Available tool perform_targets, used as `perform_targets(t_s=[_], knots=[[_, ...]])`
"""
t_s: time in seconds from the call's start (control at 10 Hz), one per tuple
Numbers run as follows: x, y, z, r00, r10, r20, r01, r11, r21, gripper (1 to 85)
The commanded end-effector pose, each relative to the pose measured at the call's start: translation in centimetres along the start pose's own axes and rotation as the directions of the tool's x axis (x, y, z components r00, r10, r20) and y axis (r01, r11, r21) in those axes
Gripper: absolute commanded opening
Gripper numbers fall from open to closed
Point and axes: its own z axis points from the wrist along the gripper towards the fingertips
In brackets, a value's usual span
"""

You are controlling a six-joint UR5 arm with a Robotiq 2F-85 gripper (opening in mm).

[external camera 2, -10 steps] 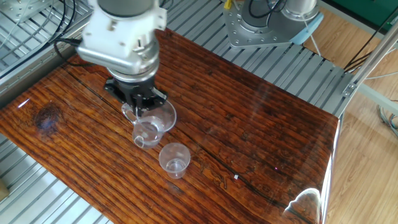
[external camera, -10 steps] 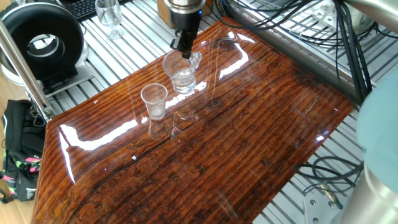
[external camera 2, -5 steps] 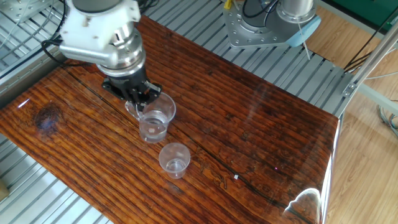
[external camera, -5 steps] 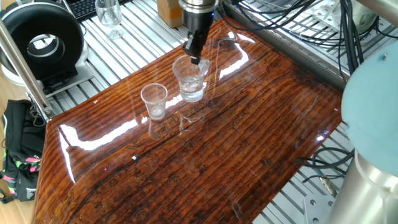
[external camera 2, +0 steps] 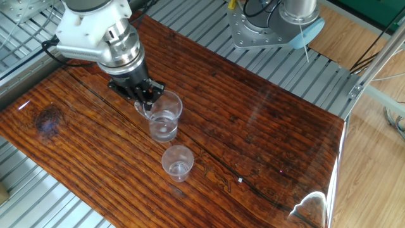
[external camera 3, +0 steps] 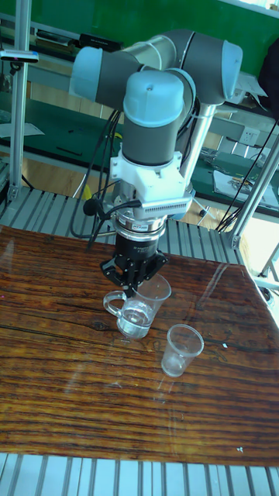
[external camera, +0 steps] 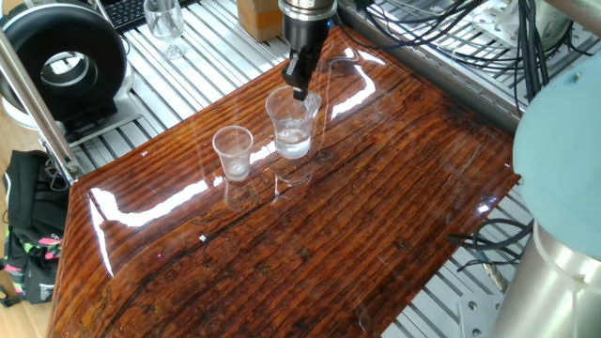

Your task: Pour the water from one cup into another empty cup

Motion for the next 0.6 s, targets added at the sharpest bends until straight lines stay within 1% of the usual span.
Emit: perform_targets(t_s=[0.0,0.1,0.2,0.4,0.5], knots=[[0.8,0.8,-0.2,1.000,0.027,-0.001,-0.027,0.999,-0.042,1.7],[0.8,0.9,-0.2,1.000,0.030,0.002,-0.030,0.998,-0.047,1.7],[0.8,0.5,0.1,1.000,0.031,0.002,-0.031,0.999,-0.034,1.7],[0.6,0.5,1.2,0.999,0.032,0.022,-0.031,0.998,-0.048,1.7],[0.8,0.5,1.3,0.999,0.030,0.021,-0.029,0.999,-0.045,1.7]])
